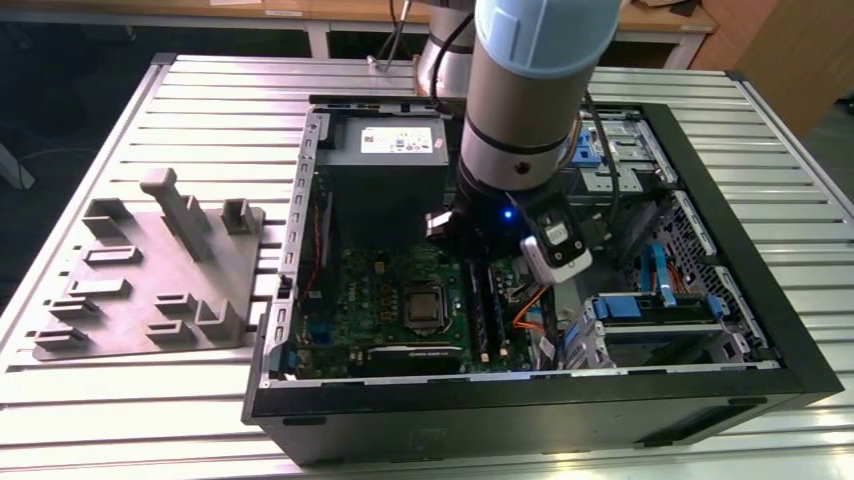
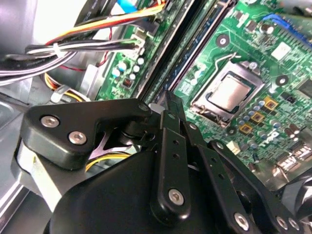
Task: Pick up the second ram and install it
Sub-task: 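Press down the second ram until it locks into place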
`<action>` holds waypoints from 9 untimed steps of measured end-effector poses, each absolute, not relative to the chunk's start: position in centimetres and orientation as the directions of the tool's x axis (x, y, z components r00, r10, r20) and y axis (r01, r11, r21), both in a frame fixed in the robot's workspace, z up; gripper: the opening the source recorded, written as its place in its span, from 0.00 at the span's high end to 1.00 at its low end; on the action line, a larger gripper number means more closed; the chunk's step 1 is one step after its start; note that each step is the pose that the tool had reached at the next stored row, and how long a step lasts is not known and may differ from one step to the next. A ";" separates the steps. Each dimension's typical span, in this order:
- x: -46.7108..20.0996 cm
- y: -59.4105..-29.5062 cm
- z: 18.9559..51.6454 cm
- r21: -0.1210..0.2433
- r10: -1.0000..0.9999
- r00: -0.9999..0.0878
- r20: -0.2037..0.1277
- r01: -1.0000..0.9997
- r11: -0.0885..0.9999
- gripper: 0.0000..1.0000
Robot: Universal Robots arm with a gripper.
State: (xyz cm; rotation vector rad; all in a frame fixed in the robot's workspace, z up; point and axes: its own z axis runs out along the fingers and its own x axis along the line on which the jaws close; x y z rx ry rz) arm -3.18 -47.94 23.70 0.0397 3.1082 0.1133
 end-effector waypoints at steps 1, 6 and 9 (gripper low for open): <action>-3.2 -48.0 23.7 0.071 0.027 -0.999 -0.030 0.024 0.997 0.90; -3.2 -48.4 23.7 0.063 0.026 -0.999 -0.030 0.024 0.998 0.90; -3.2 -48.7 23.7 0.059 0.026 -0.999 -0.030 0.024 0.998 0.90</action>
